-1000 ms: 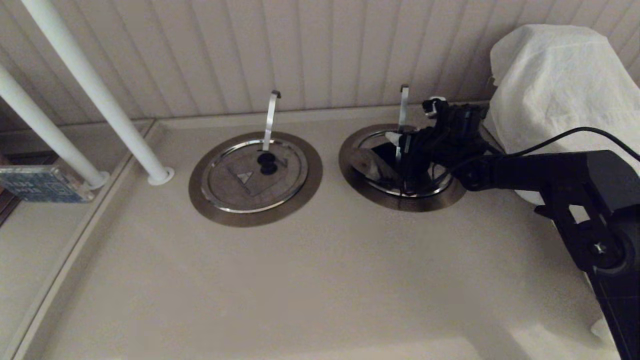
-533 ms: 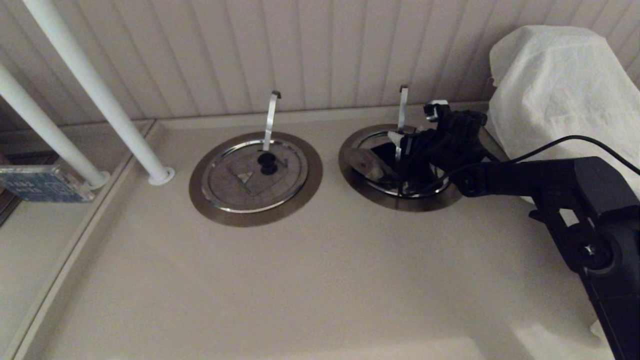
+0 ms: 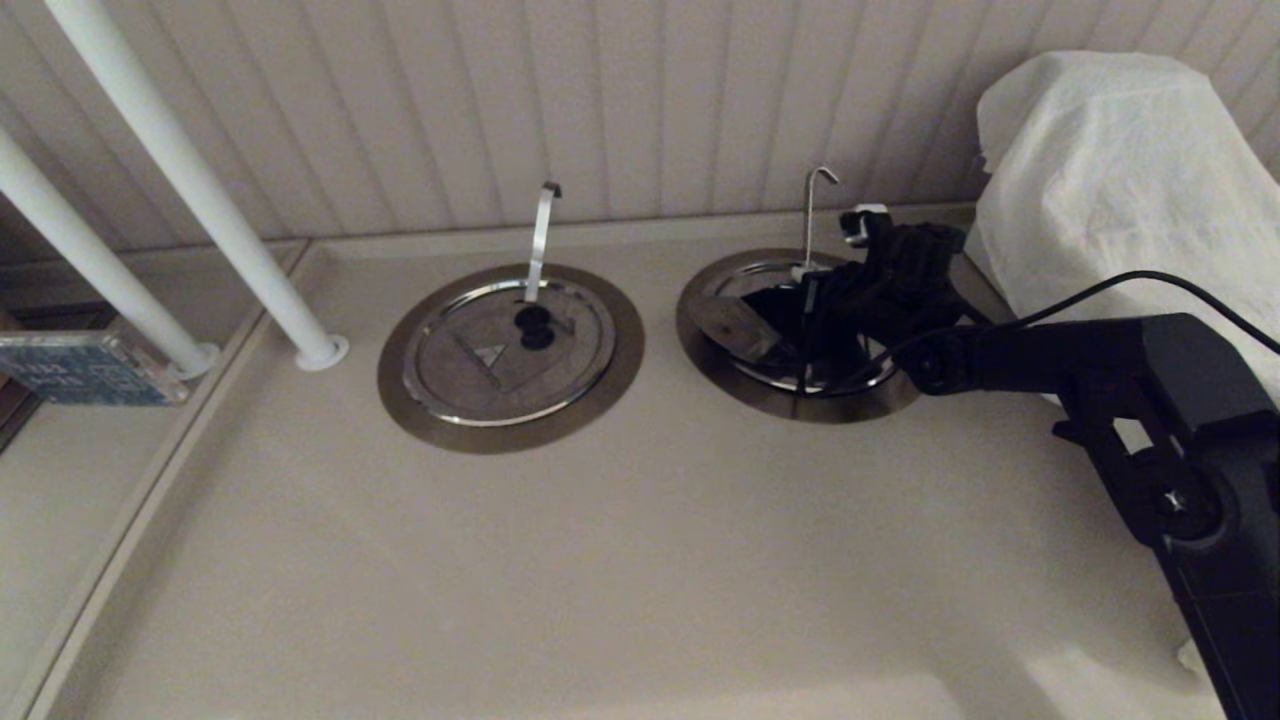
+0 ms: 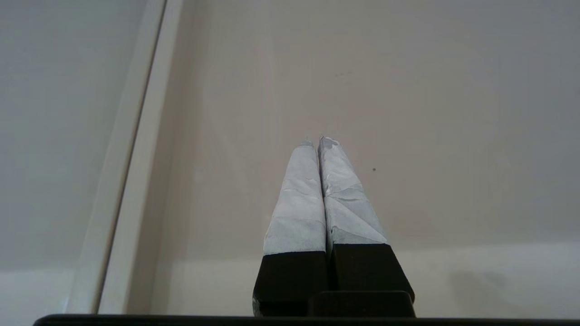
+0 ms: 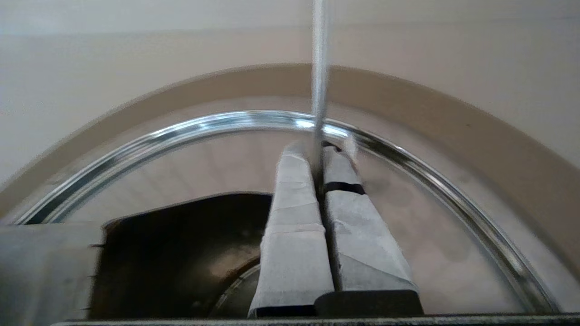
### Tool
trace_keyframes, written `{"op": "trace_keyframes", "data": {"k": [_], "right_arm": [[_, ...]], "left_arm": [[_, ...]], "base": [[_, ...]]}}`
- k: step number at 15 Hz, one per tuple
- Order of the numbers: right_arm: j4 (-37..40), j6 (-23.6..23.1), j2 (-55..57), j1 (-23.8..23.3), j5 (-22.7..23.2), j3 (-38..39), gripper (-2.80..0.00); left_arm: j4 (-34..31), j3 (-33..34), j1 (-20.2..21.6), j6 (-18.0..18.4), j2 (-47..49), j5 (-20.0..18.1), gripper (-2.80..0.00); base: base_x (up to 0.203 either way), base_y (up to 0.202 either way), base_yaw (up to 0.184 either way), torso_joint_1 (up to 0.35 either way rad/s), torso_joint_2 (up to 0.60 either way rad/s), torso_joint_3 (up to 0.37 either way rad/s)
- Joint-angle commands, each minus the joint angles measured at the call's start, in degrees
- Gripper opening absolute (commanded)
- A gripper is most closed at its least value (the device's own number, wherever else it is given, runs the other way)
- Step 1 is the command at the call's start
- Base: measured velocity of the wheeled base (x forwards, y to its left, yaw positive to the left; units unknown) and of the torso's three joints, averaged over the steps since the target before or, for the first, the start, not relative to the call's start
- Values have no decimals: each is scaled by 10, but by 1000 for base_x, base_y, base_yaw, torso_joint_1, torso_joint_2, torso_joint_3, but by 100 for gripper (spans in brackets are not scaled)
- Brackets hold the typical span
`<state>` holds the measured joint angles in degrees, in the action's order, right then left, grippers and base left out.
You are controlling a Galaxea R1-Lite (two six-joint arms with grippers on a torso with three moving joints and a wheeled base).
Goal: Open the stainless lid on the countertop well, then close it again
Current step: Stir with a spoon
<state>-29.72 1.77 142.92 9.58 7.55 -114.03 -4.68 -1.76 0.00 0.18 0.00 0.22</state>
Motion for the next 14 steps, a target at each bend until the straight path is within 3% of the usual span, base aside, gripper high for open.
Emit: {"op": "trace_keyframes", "data": {"k": [1, 14], "right_arm": [[-3, 1, -2, 0, -1, -1, -280], [37, 18, -97, 15, -35, 41, -280]], "left_arm": [[0, 0, 0, 0, -1, 0, -280], [-1, 0, 0, 0, -1, 0, -280]], "base": [[0, 0, 0, 0, 0, 0], [0, 0, 0, 0, 0, 0]]}}
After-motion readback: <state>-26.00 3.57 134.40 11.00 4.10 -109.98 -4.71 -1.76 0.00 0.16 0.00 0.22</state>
